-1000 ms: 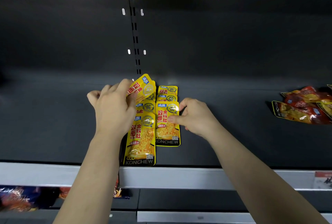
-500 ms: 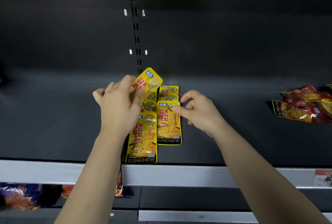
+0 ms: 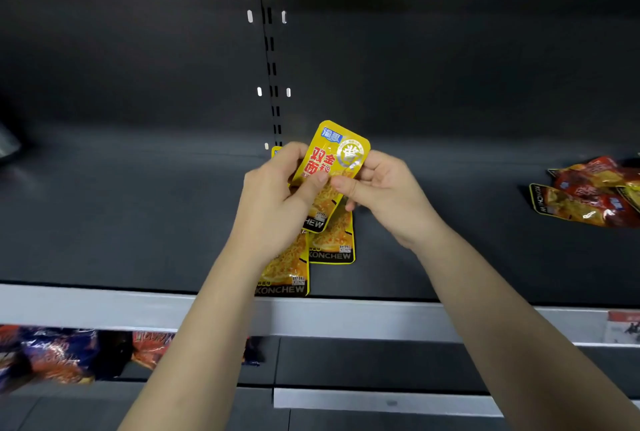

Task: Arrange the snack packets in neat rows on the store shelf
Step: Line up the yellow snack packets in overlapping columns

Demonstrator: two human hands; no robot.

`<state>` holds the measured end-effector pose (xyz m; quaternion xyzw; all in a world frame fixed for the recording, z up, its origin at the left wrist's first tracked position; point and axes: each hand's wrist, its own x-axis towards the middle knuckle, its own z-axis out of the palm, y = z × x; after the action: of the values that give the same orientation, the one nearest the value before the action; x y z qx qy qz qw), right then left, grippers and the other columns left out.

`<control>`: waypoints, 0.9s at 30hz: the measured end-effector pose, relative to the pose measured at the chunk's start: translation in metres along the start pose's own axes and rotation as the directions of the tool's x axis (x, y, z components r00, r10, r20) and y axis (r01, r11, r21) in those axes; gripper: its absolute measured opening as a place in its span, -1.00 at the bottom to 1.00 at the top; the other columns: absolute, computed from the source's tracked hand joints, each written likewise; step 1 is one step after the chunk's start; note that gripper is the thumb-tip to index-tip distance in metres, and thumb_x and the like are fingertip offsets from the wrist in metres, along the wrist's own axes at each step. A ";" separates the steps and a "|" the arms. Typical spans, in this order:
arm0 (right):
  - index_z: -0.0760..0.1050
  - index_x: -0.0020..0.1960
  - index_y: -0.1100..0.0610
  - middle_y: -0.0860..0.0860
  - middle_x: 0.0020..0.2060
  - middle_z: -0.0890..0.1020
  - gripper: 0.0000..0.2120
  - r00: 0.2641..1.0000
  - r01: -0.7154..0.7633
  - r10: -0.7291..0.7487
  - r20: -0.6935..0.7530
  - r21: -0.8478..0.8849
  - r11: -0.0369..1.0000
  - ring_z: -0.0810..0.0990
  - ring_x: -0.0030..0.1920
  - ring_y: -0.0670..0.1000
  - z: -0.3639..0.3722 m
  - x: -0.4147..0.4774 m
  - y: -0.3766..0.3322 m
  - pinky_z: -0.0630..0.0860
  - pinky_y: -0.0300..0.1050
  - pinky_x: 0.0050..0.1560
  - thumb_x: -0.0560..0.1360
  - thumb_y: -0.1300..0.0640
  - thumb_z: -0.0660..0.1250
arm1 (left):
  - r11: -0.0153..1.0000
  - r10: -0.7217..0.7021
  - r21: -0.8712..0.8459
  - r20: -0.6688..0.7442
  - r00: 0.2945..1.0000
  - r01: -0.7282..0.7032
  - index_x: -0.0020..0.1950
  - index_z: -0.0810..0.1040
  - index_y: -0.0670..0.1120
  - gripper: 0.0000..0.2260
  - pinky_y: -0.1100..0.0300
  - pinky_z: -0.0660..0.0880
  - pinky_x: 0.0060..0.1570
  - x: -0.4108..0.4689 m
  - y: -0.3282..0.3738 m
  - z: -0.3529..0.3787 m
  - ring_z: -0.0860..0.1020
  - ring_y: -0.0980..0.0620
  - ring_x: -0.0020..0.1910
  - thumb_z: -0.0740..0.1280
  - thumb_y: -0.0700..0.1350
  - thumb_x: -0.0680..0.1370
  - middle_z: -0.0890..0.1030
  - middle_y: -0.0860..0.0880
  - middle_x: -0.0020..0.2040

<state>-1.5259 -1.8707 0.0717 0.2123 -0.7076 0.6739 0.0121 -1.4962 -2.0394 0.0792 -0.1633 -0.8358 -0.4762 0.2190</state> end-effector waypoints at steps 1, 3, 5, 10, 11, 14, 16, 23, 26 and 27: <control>0.58 0.02 0.09 -0.01 -0.11 0.70 -0.83 1.000 -0.004 0.004 -0.002 -0.006 1.000 0.61 -0.19 -0.09 0.000 -0.001 0.000 0.51 -0.22 -0.30 0.48 0.30 0.40 | 1.000 0.011 0.022 0.009 1.000 -0.011 0.02 0.52 0.00 -0.86 -0.05 0.49 -0.12 -0.001 0.000 -0.001 0.57 -0.02 -0.19 0.29 0.03 0.55 0.63 0.03 -0.18; 0.58 0.01 0.12 -0.01 -0.16 0.69 -0.85 1.000 -0.020 0.020 -0.002 0.006 1.000 0.59 -0.25 -0.08 -0.002 -0.003 -0.001 0.51 -0.24 -0.31 0.49 0.32 0.38 | 0.997 0.028 0.066 0.044 0.999 -0.031 0.06 0.53 0.01 -0.82 -0.02 0.49 -0.10 -0.005 0.000 -0.005 0.57 0.02 -0.18 0.27 0.07 0.56 0.63 0.06 -0.14; 0.57 0.04 0.20 0.04 -0.16 0.67 -0.88 0.999 -0.052 0.053 -0.003 0.050 0.997 0.59 -0.27 -0.08 -0.007 -0.005 -0.002 0.51 -0.26 -0.32 0.52 0.31 0.35 | 0.988 0.014 0.155 0.086 0.996 -0.027 0.13 0.52 0.06 -0.76 0.00 0.50 -0.01 -0.009 -0.005 -0.013 0.57 0.08 -0.12 0.24 0.14 0.56 0.62 0.12 -0.07; 0.57 0.05 0.20 0.00 -0.23 0.70 -0.89 0.973 -0.226 0.225 0.044 0.006 0.974 0.61 -0.31 -0.09 -0.025 -0.016 -0.006 0.51 -0.28 -0.32 0.54 0.27 0.32 | 0.891 -0.055 0.454 0.099 0.994 0.004 0.16 0.55 0.05 -0.56 -0.12 0.46 0.12 -0.026 -0.033 -0.043 0.55 -0.02 0.06 0.05 0.25 0.53 0.59 0.09 -0.03; 0.58 0.05 0.19 0.00 -0.25 0.70 -0.89 0.962 -0.267 0.268 0.045 -0.027 0.963 0.61 -0.33 -0.10 -0.026 -0.019 -0.005 0.51 -0.28 -0.33 0.54 0.25 0.33 | 0.863 -0.068 0.505 0.076 0.995 0.021 0.15 0.57 0.04 -0.54 -0.11 0.45 0.11 -0.031 -0.038 -0.048 0.55 -0.07 0.07 0.03 0.24 0.53 0.60 0.05 -0.02; 0.56 0.09 0.15 0.00 -0.28 0.71 -0.84 0.930 -0.361 0.367 0.028 -0.126 0.924 0.60 -0.35 -0.12 -0.024 -0.027 -0.003 0.50 -0.28 -0.35 0.51 0.22 0.39 | 0.755 -0.109 0.651 0.007 0.994 0.078 0.14 0.58 0.00 -0.61 -0.05 0.33 0.08 -0.042 -0.049 -0.058 0.53 -0.18 0.12 0.08 0.13 0.54 0.62 -0.04 0.04; 0.53 0.12 0.12 0.01 -0.28 0.72 -0.78 0.911 -0.405 0.412 0.015 -0.161 0.900 0.60 -0.36 -0.12 -0.021 -0.029 0.000 0.48 -0.24 -0.34 0.48 0.21 0.43 | 0.690 -0.115 0.717 -0.027 0.993 0.099 0.11 0.59 -0.01 -0.66 -0.03 0.28 0.06 -0.047 -0.058 -0.059 0.54 -0.19 0.06 0.11 0.07 0.54 0.63 -0.05 0.00; 0.39 0.26 0.07 0.05 -0.26 0.72 -0.52 0.887 -0.455 0.460 -0.045 -0.263 0.851 0.58 -0.34 -0.03 -0.010 -0.033 0.003 0.39 -0.22 -0.42 0.41 0.19 0.51 | 0.654 -0.109 0.745 -0.081 0.991 0.132 0.10 0.58 0.00 -0.69 0.02 0.18 0.08 -0.054 -0.067 -0.054 0.54 -0.15 0.02 0.11 0.04 0.54 0.62 -0.02 -0.02; 0.38 0.26 0.05 0.01 -0.25 0.73 -0.51 0.888 -0.450 0.456 -0.054 -0.304 0.840 0.60 -0.37 -0.10 -0.006 -0.034 0.002 0.34 -0.28 -0.47 0.42 0.18 0.51 | 0.647 -0.118 0.751 -0.072 0.990 0.132 0.10 0.59 0.01 -0.68 0.01 0.18 0.11 -0.054 -0.068 -0.053 0.55 -0.13 0.02 0.11 0.05 0.53 0.63 -0.02 -0.01; 0.38 0.26 0.07 0.01 -0.27 0.72 -0.51 0.891 -0.445 0.452 -0.052 -0.303 0.843 0.60 -0.40 -0.12 -0.004 -0.035 0.002 0.34 -0.32 -0.49 0.42 0.19 0.50 | 0.646 -0.125 0.752 -0.066 0.990 0.131 0.10 0.59 0.01 -0.68 0.00 0.19 0.13 -0.055 -0.068 -0.053 0.56 -0.13 0.02 0.11 0.06 0.53 0.64 -0.01 -0.01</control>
<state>-1.4960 -1.8567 0.0599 0.0439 -0.8335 0.5374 -0.1203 -1.4712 -2.1226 0.0256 0.0034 -0.9664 -0.1016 0.2362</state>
